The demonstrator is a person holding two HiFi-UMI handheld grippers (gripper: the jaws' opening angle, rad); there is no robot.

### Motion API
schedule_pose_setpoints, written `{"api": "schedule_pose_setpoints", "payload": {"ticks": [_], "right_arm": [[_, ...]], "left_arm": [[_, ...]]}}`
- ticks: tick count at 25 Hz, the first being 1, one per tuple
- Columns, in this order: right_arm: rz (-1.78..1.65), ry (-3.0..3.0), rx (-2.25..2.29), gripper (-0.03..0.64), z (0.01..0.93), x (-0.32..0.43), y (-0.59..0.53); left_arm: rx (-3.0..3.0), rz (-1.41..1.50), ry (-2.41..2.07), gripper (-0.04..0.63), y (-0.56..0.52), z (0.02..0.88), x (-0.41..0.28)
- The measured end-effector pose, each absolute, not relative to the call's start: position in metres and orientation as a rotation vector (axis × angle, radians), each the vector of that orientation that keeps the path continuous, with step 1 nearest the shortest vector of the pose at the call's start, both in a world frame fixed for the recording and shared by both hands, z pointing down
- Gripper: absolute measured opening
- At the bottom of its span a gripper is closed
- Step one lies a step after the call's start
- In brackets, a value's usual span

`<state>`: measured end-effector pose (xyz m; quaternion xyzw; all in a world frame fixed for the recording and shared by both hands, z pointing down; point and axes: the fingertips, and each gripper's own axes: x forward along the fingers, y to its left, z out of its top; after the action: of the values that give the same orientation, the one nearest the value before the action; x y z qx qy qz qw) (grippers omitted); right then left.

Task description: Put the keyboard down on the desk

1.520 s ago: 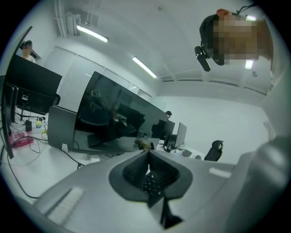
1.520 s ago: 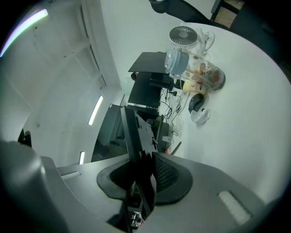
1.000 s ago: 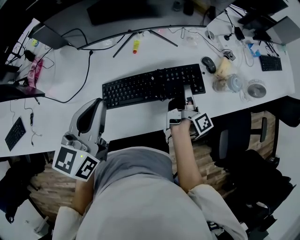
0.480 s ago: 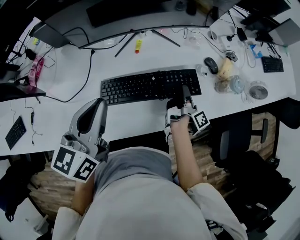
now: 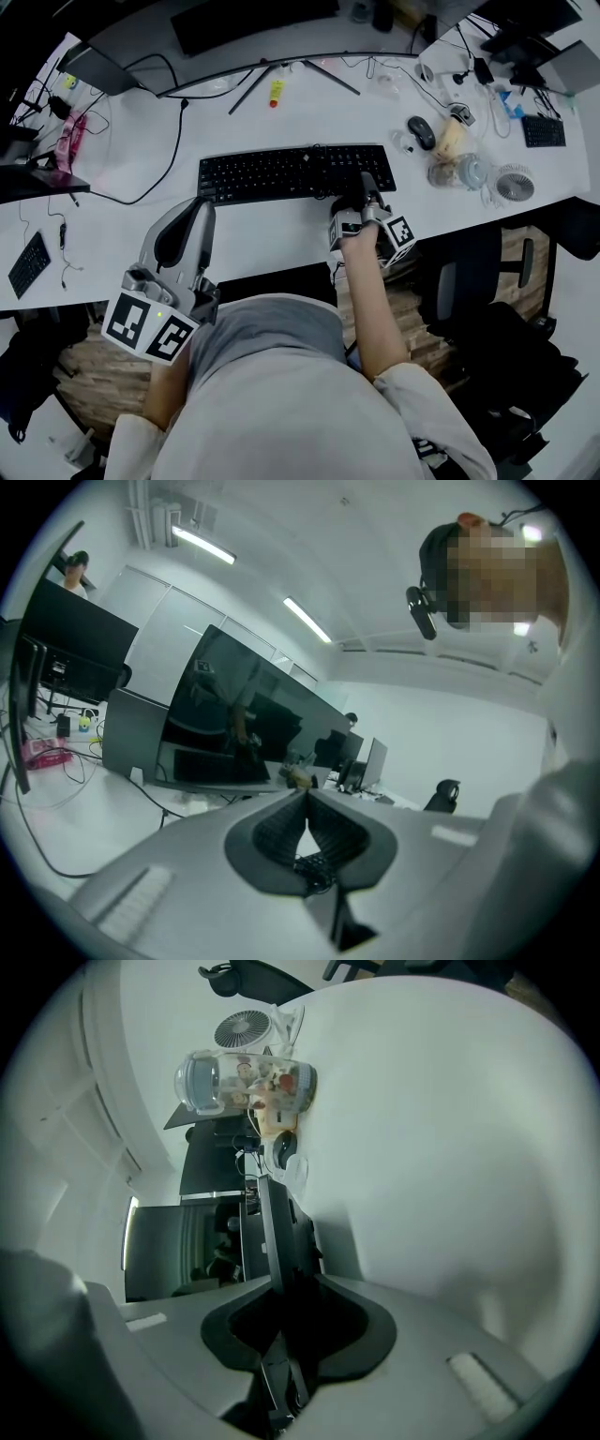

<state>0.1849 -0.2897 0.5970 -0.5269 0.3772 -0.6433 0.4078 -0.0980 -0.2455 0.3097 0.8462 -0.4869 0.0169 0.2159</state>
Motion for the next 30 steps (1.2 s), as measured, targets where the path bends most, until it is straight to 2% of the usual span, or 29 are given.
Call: {"api": "schedule_pose_setpoints", "payload": {"ticks": [16,19,21,27,30], "right_arm": [[-1.695,0.858,-1.367,0.102,0.607,0.187,-0.297],[-1.683,0.828,-1.335,0.208,0.61,0.19,-0.299],[-1.683,0.829,-1.337,0.228,0.612,0.192,-0.299],[-1.764,0.9,-1.5,0.362,0.611,0.188,-0.3],[-1.819,0.923,-1.568,0.389,0.611,0.185,-0.301]], "left_arm": [[2.322,0.026,-1.336,0.0,-0.255,0.313,-0.101],[2.315,0.022,-1.337,0.0,-0.256,0.315,-0.101],[2.312,0.022,-1.336,0.0,-0.257,0.316,-0.101],[2.307,0.016,-1.333,0.0,-0.259,0.317,-0.101],[2.303,0.015,-1.33,0.0,-0.258,0.318,-0.101]]}}
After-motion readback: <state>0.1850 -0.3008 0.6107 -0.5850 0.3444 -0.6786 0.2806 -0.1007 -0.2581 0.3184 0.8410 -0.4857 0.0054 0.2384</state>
